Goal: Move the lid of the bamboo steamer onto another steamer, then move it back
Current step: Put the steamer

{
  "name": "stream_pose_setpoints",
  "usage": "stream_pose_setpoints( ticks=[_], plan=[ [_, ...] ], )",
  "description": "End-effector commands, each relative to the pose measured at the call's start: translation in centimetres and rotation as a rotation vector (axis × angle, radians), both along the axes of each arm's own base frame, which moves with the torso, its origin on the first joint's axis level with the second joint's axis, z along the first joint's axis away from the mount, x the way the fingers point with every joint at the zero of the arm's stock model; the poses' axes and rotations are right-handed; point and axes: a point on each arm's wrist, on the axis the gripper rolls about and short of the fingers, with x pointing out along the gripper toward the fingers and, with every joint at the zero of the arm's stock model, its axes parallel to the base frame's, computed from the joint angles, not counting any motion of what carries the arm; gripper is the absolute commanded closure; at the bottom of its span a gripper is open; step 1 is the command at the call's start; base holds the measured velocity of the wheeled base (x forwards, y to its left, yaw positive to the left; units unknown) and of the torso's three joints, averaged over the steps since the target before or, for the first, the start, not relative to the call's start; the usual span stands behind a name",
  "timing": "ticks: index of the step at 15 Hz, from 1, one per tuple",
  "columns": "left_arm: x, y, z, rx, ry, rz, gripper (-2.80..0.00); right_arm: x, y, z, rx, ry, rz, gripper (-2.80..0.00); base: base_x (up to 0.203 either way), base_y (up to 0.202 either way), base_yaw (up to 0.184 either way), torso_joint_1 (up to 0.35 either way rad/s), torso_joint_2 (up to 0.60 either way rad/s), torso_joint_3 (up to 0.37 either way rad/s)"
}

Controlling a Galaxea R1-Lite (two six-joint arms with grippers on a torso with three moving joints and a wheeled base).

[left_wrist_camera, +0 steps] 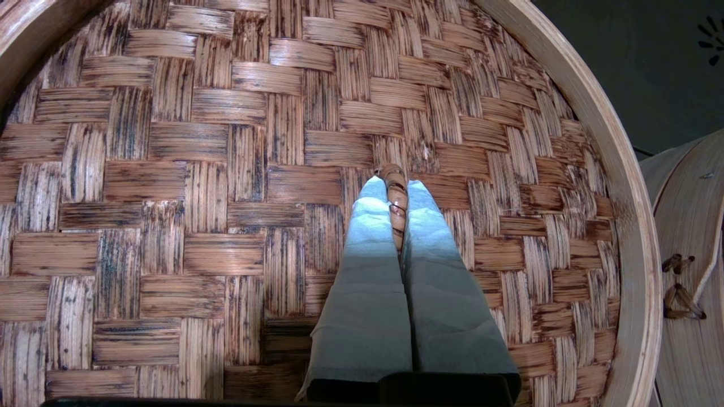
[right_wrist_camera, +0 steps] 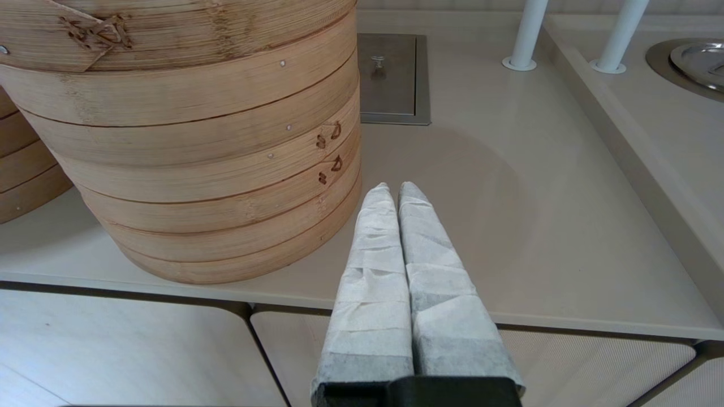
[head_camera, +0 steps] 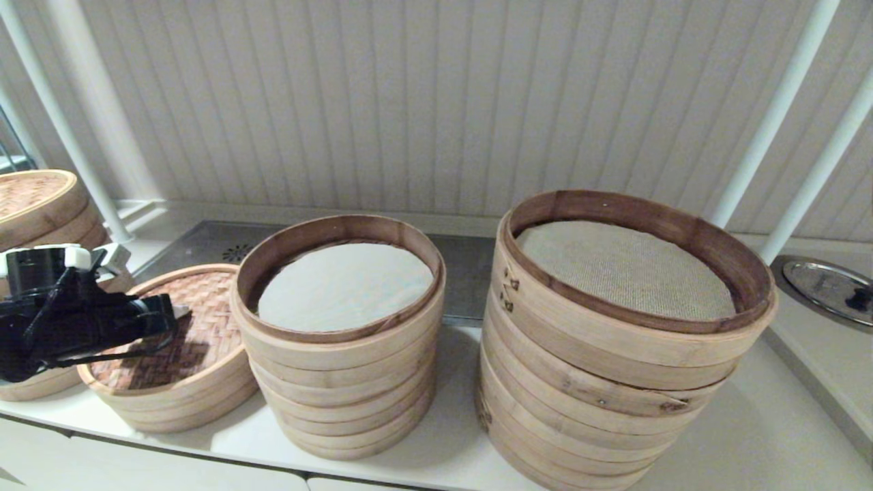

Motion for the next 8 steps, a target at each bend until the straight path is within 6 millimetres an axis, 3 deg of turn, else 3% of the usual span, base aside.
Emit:
stream_pose_setpoints(
  ticks=[1, 8],
  plan=[
    [0.24, 0.15, -0.26, -0.003, 0.004, 0.002, 0.0, 0.03, 0.0, -0.08, 0.0, 0.003, 0.0, 0.0, 0.0, 0.0, 0.0, 0.0, 0.0, 0.0],
    [0.77, 1.1, -0.88, -0.009, 0.015, 0.026, 0.0, 0.03, 0.0, -0.08, 0.0, 0.003, 0.0, 0.0, 0.0, 0.0, 0.0, 0.0, 0.0, 0.0]
  ],
)
